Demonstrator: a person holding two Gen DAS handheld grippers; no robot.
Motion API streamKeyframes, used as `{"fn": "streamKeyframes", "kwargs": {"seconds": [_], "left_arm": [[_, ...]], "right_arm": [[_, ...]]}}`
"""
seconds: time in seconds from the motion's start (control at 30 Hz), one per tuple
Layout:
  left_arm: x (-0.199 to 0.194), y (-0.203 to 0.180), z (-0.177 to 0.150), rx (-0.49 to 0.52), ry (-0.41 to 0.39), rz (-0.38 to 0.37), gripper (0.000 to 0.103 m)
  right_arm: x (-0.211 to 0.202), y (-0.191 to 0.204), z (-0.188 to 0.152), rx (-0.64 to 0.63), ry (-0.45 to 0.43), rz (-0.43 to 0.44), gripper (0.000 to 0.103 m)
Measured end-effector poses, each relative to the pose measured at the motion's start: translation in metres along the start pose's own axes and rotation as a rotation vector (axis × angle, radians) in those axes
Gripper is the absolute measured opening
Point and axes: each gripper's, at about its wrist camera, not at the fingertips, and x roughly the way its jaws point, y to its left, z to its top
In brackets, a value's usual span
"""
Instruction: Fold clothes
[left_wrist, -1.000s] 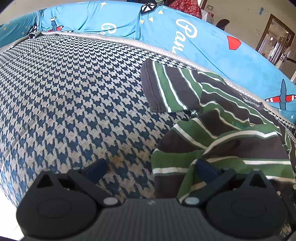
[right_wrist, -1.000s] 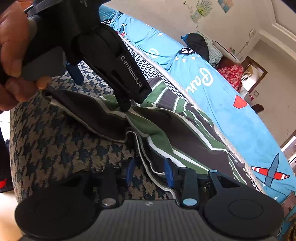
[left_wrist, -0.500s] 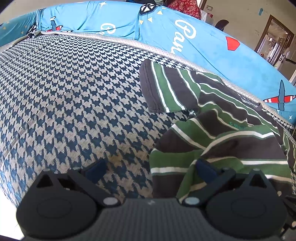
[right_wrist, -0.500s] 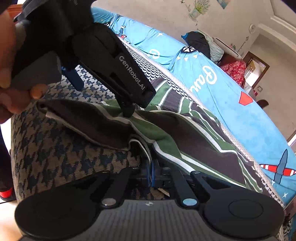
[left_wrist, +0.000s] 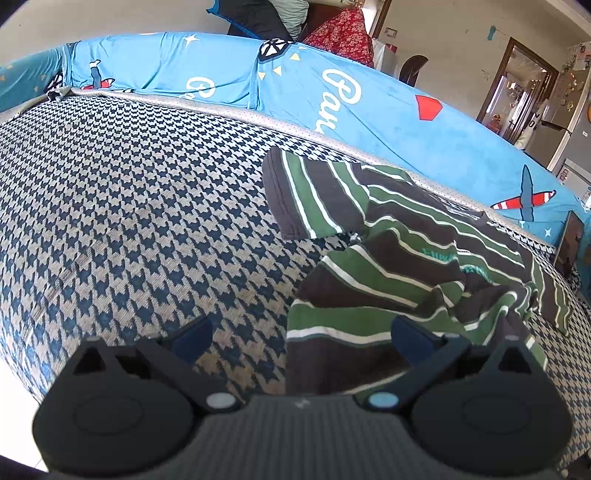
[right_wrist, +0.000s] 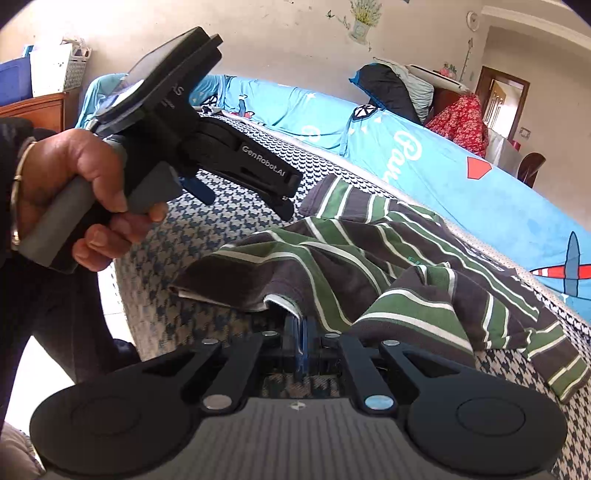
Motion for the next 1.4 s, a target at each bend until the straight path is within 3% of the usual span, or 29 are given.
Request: {"fn": "streamKeyframes", "kwargs": {"seconds": [0.23,0.5,0.6,0.83,0.93,1.1,1.4], "left_arm": [[-0.012,-0.013,-0.019,0.047,0.017,-0.027,0.103],[-0.010,-0.043,-0.029,0.147,0.015,-0.019,0.103],[-0.009,-0.049,-0.030,0.151,0.016,-0.023,0.103],[-0.005,-0.060,-0.033,0.165,0.029,-0.038,0.103],[-0.003,-0.066,-0.036,0.176,0.038,-0.047,0.103],[0.000,-0.071,-0.040,0.201,0.057,-0.054,0.103],[0.008,-0.071,-0.043,0.187,0.093,-0.060,0.103]], "right_arm": [[-0.018,0.022,-0.023,0.021,0.052,0.090,0.004],[-0.028,0.020,-0.027,0.084,0.021,0.130,0.009],[-0.034,0.012,-0.031,0.133,0.023,0.056,0.009],[-0.044,-0.037,-0.047,0.339,0.066,-0.239,0.009],[-0.044,-0.053,-0.053,0.397,0.093,-0.311,0.009],[-0.040,-0.071,-0.060,0.358,0.118,-0.381,0.009],[-0.015,-0.092,-0.066,0.227,0.142,-0.364,0.029]]}}
